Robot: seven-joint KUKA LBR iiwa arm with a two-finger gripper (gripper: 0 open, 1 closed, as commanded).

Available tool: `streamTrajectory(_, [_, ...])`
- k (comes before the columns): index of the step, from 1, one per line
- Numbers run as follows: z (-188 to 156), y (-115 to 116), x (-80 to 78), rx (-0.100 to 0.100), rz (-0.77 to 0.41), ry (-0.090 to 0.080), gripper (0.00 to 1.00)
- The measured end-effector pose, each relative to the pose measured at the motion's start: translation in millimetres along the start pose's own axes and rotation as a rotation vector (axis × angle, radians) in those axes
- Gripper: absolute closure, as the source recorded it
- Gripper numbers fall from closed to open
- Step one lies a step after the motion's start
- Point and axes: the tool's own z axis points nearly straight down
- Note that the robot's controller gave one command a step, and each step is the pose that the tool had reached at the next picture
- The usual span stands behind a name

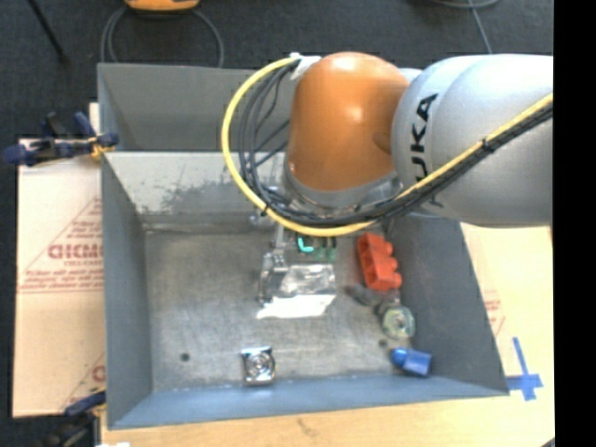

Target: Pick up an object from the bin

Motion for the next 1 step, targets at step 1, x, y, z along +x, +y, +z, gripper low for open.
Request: streamTrajectory(1, [73.1, -58.2, 13.3, 0.004, -0.185, -0.001, 0.00])
